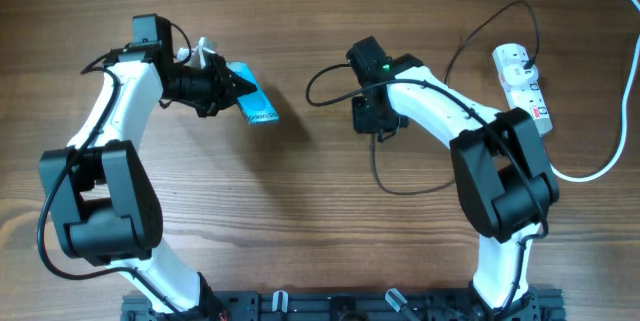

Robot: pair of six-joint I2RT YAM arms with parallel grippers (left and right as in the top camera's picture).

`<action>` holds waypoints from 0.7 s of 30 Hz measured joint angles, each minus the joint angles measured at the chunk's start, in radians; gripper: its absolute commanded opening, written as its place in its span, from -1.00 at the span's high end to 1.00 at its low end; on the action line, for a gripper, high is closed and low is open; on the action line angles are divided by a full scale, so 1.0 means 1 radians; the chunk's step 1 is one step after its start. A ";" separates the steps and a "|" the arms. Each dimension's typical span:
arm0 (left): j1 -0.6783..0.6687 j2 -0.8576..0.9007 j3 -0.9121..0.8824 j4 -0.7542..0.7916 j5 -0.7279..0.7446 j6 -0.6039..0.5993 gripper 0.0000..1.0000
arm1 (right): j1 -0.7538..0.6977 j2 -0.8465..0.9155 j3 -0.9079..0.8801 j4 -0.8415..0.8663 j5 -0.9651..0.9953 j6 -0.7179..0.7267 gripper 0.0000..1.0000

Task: Plug charger to phone and switch on socket
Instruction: 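Lift the cable plug with the right gripper toward the phone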

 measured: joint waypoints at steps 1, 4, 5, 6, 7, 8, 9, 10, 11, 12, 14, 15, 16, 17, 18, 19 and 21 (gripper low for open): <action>0.000 0.000 0.000 0.012 0.015 0.004 0.92 | -0.008 -0.003 -0.002 0.006 -0.031 -0.029 0.91; 0.011 0.000 0.000 0.074 0.106 0.025 0.92 | -0.024 -0.039 -0.015 0.025 -0.217 -0.158 0.92; 0.017 0.000 0.000 0.091 0.147 0.036 0.92 | -0.026 -0.061 -0.017 0.021 -0.265 -0.193 0.91; 0.024 0.000 0.000 0.114 0.203 0.049 0.92 | -0.029 -0.098 -0.020 0.020 -0.342 -0.241 0.91; 0.031 0.000 0.000 0.138 0.274 0.064 0.92 | -0.033 -0.158 -0.020 0.018 -0.445 -0.303 0.91; 0.034 0.000 0.000 0.150 0.317 0.072 0.92 | -0.035 -0.207 -0.020 0.016 -0.529 -0.347 0.91; 0.037 0.000 -0.001 0.172 0.359 0.076 0.92 | -0.035 -0.243 -0.020 0.012 -0.597 -0.382 0.91; 0.037 0.000 -0.001 0.190 0.391 0.080 0.92 | -0.037 -0.267 -0.020 0.007 -0.651 -0.409 0.92; 0.038 0.000 -0.001 0.208 0.434 0.083 0.92 | -0.037 -0.294 -0.020 -0.002 -0.732 -0.439 0.91; 0.038 0.000 -0.001 0.216 0.476 0.086 0.92 | -0.037 -0.305 -0.020 -0.005 -0.786 -0.457 0.91; 0.038 0.000 -0.001 0.220 0.541 0.086 0.92 | -0.037 -0.309 -0.020 -0.018 -0.885 -0.484 0.91; 0.038 0.000 -0.001 0.224 0.553 0.087 0.92 | -0.037 -0.309 -0.020 -0.021 -0.901 -0.491 0.91; 0.038 0.000 -0.001 0.227 0.559 0.087 0.92 | -0.037 -0.309 -0.020 -0.024 -0.909 -0.494 0.91; 0.038 0.000 -0.001 0.229 0.565 0.087 0.92 | -0.037 -0.309 -0.020 -0.029 -0.913 -0.497 0.91; 0.038 0.000 -0.001 0.230 0.566 0.087 0.92 | -0.037 -0.309 -0.020 -0.031 -0.920 -0.499 0.91; 0.038 0.000 -0.001 0.230 0.571 0.087 0.92 | -0.037 -0.309 -0.020 -0.031 -0.923 -0.500 0.92; 0.038 0.000 -0.001 0.230 0.572 0.087 0.92 | -0.037 -0.309 -0.020 -0.023 -0.924 -0.500 0.92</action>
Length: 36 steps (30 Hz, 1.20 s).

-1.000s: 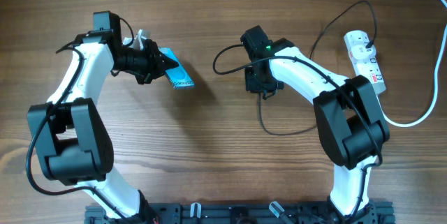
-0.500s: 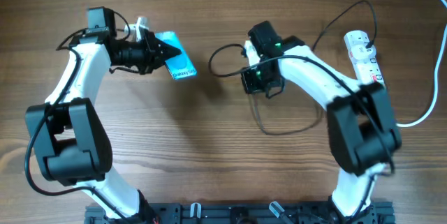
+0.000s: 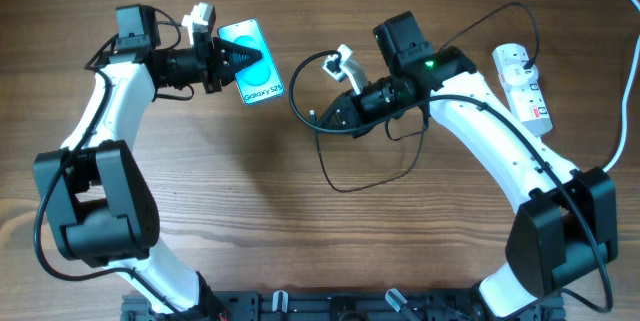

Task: Plug charger to phone and switch on socket
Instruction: 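Lift the cable plug with the right gripper toward the phone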

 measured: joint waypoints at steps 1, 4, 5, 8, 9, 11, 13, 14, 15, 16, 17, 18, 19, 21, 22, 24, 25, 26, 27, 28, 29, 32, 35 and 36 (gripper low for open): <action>0.000 0.000 0.000 0.000 0.000 0.000 0.92 | 0.000 0.000 0.000 0.000 0.009 0.000 0.91; 0.000 0.000 0.000 0.000 0.000 0.000 0.92 | 0.000 0.000 0.000 0.000 0.179 0.035 0.91; 0.000 0.000 0.000 0.000 0.003 0.000 0.92 | 0.000 0.000 -0.002 -0.010 0.298 0.056 0.91; 0.000 0.000 0.000 -0.004 0.007 0.000 0.92 | 0.000 0.000 -0.031 -0.035 0.551 0.110 0.91; 0.000 0.000 0.000 -0.004 0.007 0.000 0.92 | 0.000 0.000 -0.051 -0.038 0.612 0.124 0.91; 0.000 0.000 0.000 -0.004 0.007 0.000 0.92 | -0.001 0.001 -0.098 -0.028 0.696 0.148 0.59; 0.000 0.000 0.000 -0.004 0.006 0.000 0.92 | -0.001 0.002 -0.151 0.015 0.766 0.174 -0.18; 0.000 0.000 0.000 -0.004 0.006 0.000 0.92 | -0.001 0.002 -0.167 0.042 0.805 0.190 -0.48; 0.000 0.000 0.000 -0.005 0.006 0.000 0.92 | -0.001 0.002 -0.183 0.073 0.850 0.209 -0.59; 0.000 0.000 0.000 -0.008 0.006 0.000 0.92 | -0.001 0.002 -0.196 0.094 0.886 0.224 -0.61; 0.000 0.000 0.000 -0.013 0.006 0.000 0.92 | -0.001 0.002 -0.206 0.108 0.912 0.240 -0.62; 0.000 0.000 0.000 -0.019 0.006 0.000 0.92 | -0.001 0.002 -0.211 0.109 0.929 0.249 -0.64; 0.000 0.000 0.000 -0.022 0.006 0.000 0.92 | -0.001 0.002 -0.212 0.109 0.937 0.259 -0.63; 0.000 0.000 0.000 -0.024 0.001 0.000 0.92 | -0.001 0.002 -0.212 0.109 0.951 0.291 -0.59; 0.000 0.000 0.000 -0.024 -0.006 0.000 0.92 | -0.001 0.002 -0.212 0.108 0.953 0.307 -0.48; 0.000 0.000 0.000 -0.024 -0.013 0.000 0.92 | -0.001 0.002 -0.213 0.113 0.951 0.338 0.11; 0.000 0.000 0.000 -0.024 -0.013 0.000 0.92 | -0.001 0.002 -0.218 0.131 0.951 0.344 0.29; 0.000 0.000 0.000 -0.024 -0.013 0.000 0.92 | 0.000 0.002 -0.227 0.147 0.951 0.346 0.35; 0.000 0.000 0.000 -0.024 -0.013 0.000 0.92 | 0.002 0.002 -0.241 0.169 0.951 0.348 0.38; 0.000 0.000 0.000 -0.024 -0.013 0.000 0.92 | 0.005 0.003 -0.256 0.189 0.951 0.349 0.38; 0.000 0.000 0.000 -0.024 -0.013 0.000 0.92 | 0.008 0.005 -0.277 0.214 0.948 0.349 0.40; 0.000 0.000 0.000 -0.024 -0.016 0.000 0.92 | 0.016 0.055 -0.311 0.273 0.925 0.349 0.40; 0.000 0.000 0.000 -0.026 -0.018 0.000 0.92 | 0.017 0.101 -0.314 0.333 0.914 0.349 0.54; 0.000 0.000 0.000 -0.026 -0.020 0.000 0.92 | 0.017 0.109 -0.311 0.339 0.914 0.349 0.64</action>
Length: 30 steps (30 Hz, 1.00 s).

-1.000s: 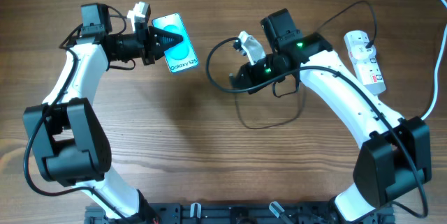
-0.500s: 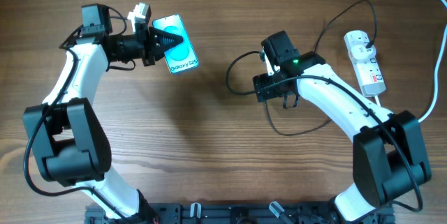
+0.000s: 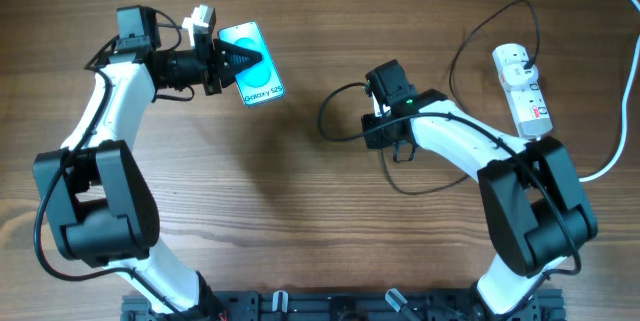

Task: Plug charger to phone and switch on socket
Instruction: 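Lift the cable plug with the right gripper toward the phone, then align the USB-C plug under the phone's bottom port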

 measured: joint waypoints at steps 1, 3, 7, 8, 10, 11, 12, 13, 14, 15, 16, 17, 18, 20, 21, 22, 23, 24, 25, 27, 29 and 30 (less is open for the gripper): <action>0.000 0.000 0.000 0.000 0.000 0.000 0.92 | 0.000 0.006 0.007 -0.002 0.000 0.000 0.74; 0.000 0.000 0.000 0.000 0.000 0.000 0.92 | 0.000 0.019 0.018 -0.002 0.005 0.000 0.76; 0.000 0.000 0.000 0.000 0.000 0.000 0.92 | 0.000 0.026 0.031 -0.019 0.005 0.000 0.47; 0.000 0.000 0.000 0.000 0.000 0.000 0.92 | 0.000 0.028 0.035 -0.026 -0.002 -0.003 0.46; 0.000 0.000 0.000 0.000 0.000 0.000 0.92 | 0.002 0.031 0.043 -0.044 -0.006 0.000 0.45; 0.000 0.000 0.000 0.000 0.000 0.000 0.92 | 0.003 0.031 0.046 -0.054 -0.007 0.000 0.49; 0.000 0.000 0.000 0.000 0.000 0.000 0.92 | 0.003 0.031 0.047 -0.064 -0.008 0.000 0.58; 0.000 0.000 0.000 0.000 0.000 0.000 0.92 | 0.003 0.031 0.048 -0.066 -0.007 0.000 0.63; 0.000 0.000 0.000 0.000 0.000 0.000 0.92 | 0.003 0.031 0.048 -0.068 -0.004 0.000 0.63; 0.000 0.000 0.000 0.000 0.000 0.000 0.92 | 0.000 0.031 0.048 -0.069 -0.003 0.000 0.55; 0.000 0.000 0.000 0.000 0.000 0.000 0.92 | 0.000 0.031 0.048 -0.070 -0.003 0.000 0.31; 0.000 0.000 0.000 0.000 0.000 0.000 0.92 | 0.000 0.031 0.048 -0.070 -0.005 -0.001 0.26; 0.000 0.000 0.000 0.000 0.000 0.000 0.92 | 0.000 0.031 0.048 -0.071 -0.013 0.001 0.24; 0.000 0.000 0.000 0.000 0.000 0.000 0.92 | 0.006 0.031 0.049 -0.072 -0.014 0.000 0.15; 0.000 0.000 0.000 0.000 0.000 0.000 0.92 | 0.005 0.031 0.049 -0.074 -0.016 0.000 0.04; 0.000 0.000 0.000 0.000 0.000 0.000 0.92 | 0.006 0.031 0.051 -0.083 -0.016 0.005 0.03; 0.000 0.000 0.000 0.000 0.000 0.000 0.92 | 0.006 0.031 0.053 -0.093 -0.015 0.010 0.04; 0.000 0.000 0.000 0.000 0.000 0.000 0.92 | 0.006 0.031 0.053 -0.101 -0.015 0.016 0.04; 0.000 0.000 0.000 0.000 0.000 0.000 0.92 | 0.005 0.031 0.055 -0.108 -0.014 0.020 0.04; 0.000 0.000 0.000 0.000 0.000 0.000 0.92 | 0.005 0.031 0.056 -0.125 -0.010 0.030 0.17; 0.000 0.000 0.000 0.000 0.000 0.000 0.92 | 0.005 0.031 0.055 -0.127 -0.002 0.034 0.60; 0.000 0.000 0.000 0.000 -0.001 0.000 0.92 | 0.004 0.031 0.055 -0.127 0.008 0.035 0.63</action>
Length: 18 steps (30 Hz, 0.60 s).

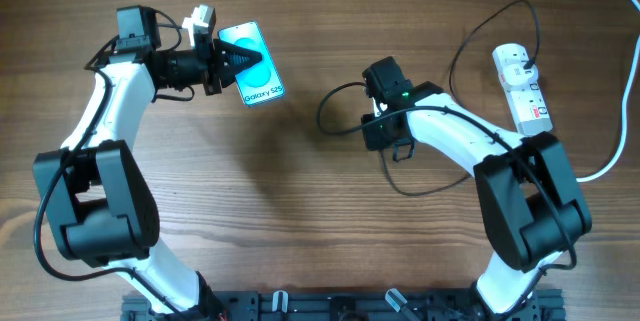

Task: Plug charger to phone and switch on socket
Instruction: 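Align the USB-C plug under the phone's bottom port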

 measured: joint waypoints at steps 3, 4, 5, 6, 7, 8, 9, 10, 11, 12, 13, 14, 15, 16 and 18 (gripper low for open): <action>0.000 0.000 0.000 0.000 -0.007 0.000 0.92 | -0.011 0.000 0.000 -0.003 0.003 0.007 0.65; 0.000 0.000 0.000 0.000 -0.008 0.000 0.92 | -0.011 0.000 -0.001 0.000 0.004 0.007 0.61; 0.000 0.000 0.000 0.000 -0.009 0.000 0.92 | -0.011 0.000 -0.002 0.004 0.004 0.007 0.58; 0.000 0.000 0.000 0.000 -0.011 0.000 0.92 | -0.011 -0.001 -0.003 0.013 0.003 0.007 0.56; 0.000 0.000 0.000 0.000 -0.011 0.000 0.92 | -0.011 -0.001 -0.003 0.019 0.000 0.007 0.50; 0.000 0.000 0.000 0.000 -0.011 0.000 0.92 | -0.010 -0.001 -0.005 0.024 -0.004 0.008 0.51; 0.000 0.000 0.000 0.000 -0.011 0.000 0.92 | -0.010 -0.001 -0.005 0.026 -0.006 0.010 0.58; 0.000 0.000 0.000 -0.001 -0.011 0.000 0.92 | -0.010 -0.001 -0.006 0.029 -0.008 0.011 0.81; 0.000 0.000 0.000 -0.001 -0.011 0.000 0.92 | -0.010 -0.002 -0.007 0.035 -0.009 0.014 0.91; 0.000 0.000 0.000 0.000 -0.011 0.000 0.92 | -0.010 -0.002 -0.008 0.043 -0.008 0.012 0.91; 0.000 0.000 0.000 -0.001 -0.011 0.000 0.92 | -0.010 -0.002 -0.008 0.047 -0.008 0.013 0.91; 0.000 0.000 0.000 -0.001 -0.016 0.000 0.92 | -0.010 -0.002 -0.008 0.047 -0.009 0.010 0.91; 0.000 0.000 0.000 -0.001 -0.023 0.000 0.92 | -0.011 -0.002 -0.008 0.048 -0.012 0.006 0.92; 0.000 0.000 0.000 -0.001 -0.035 0.000 0.92 | -0.013 -0.002 -0.008 0.047 -0.023 -0.002 0.91; 0.000 0.000 0.000 -0.004 -0.060 0.000 0.92 | -0.035 -0.003 -0.007 0.045 -0.096 -0.026 0.91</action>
